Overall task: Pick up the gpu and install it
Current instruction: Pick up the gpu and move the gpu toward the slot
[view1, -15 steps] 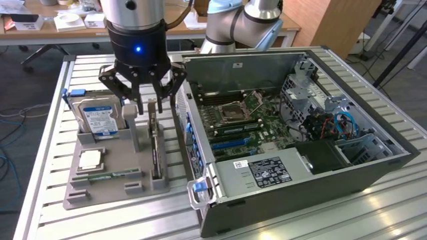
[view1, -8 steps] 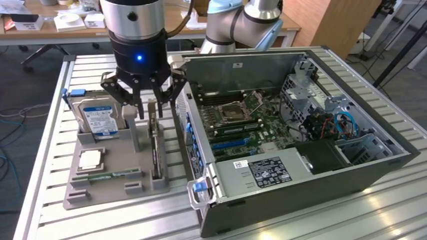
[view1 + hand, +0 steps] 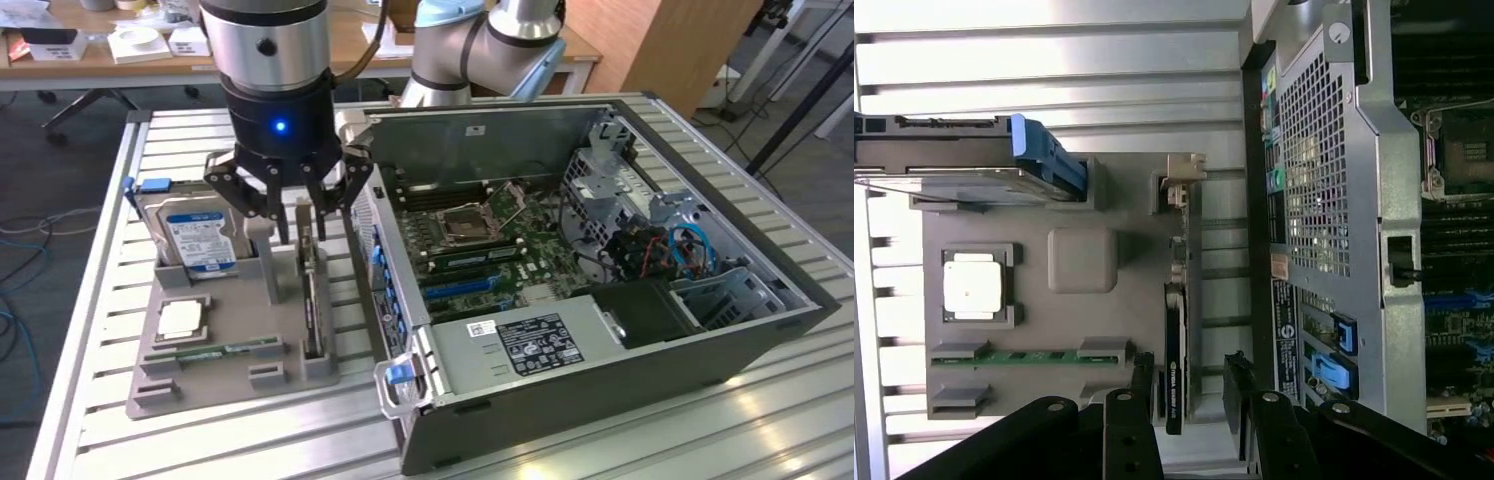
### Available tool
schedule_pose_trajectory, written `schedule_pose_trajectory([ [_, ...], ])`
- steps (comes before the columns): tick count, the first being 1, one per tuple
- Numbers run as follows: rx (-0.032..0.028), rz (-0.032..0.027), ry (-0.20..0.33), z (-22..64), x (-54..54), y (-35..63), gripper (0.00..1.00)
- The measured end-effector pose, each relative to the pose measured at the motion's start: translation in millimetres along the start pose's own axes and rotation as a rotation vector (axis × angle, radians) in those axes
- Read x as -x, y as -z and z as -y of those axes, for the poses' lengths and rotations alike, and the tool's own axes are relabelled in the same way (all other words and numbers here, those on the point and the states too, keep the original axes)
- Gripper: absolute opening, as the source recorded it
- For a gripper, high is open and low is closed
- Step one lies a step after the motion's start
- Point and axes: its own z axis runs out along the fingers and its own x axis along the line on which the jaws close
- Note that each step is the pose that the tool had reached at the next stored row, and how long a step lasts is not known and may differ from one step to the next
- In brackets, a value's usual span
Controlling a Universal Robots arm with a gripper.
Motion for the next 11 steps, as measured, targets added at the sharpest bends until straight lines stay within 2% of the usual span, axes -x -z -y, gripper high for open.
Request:
schedule_pose_trajectory([
  [11,0.0001,0.0000,0.000,0.4,-0.2,-9.1,0.41],
])
